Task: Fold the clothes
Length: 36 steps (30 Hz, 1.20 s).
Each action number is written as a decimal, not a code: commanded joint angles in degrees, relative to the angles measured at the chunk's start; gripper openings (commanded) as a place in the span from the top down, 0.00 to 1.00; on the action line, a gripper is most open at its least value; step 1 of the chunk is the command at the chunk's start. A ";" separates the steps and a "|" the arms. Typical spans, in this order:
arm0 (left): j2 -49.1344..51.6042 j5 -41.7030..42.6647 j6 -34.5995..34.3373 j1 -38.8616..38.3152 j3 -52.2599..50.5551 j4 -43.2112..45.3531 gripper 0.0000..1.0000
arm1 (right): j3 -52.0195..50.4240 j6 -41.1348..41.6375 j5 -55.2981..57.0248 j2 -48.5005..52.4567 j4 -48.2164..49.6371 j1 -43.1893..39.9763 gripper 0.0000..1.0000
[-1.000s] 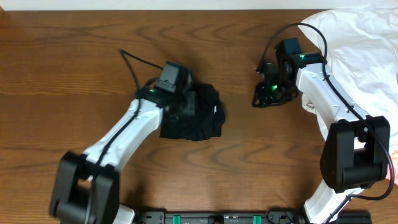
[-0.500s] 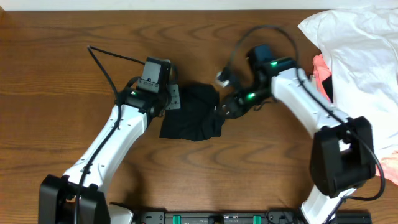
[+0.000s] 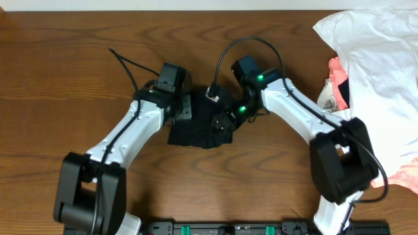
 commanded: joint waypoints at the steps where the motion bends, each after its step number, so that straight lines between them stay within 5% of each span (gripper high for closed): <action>1: 3.34 -0.37 0.11 0.02 0.46 0.11 0.48 | 0.59 1.53 5.09 4.15 -0.13 -0.04 0.59; 6: 7.67 -0.48 0.55 0.04 0.46 1.60 0.48 | 0.59 11.15 21.94 6.86 2.51 -3.19 0.60; 21: 8.81 -2.19 0.96 0.20 0.55 1.81 0.48 | 0.61 11.15 21.49 7.17 2.58 -7.56 0.55; 36: -11.37 -0.28 0.96 0.13 0.96 -1.53 0.40 | 2.60 9.51 20.11 -8.11 0.74 -7.23 0.46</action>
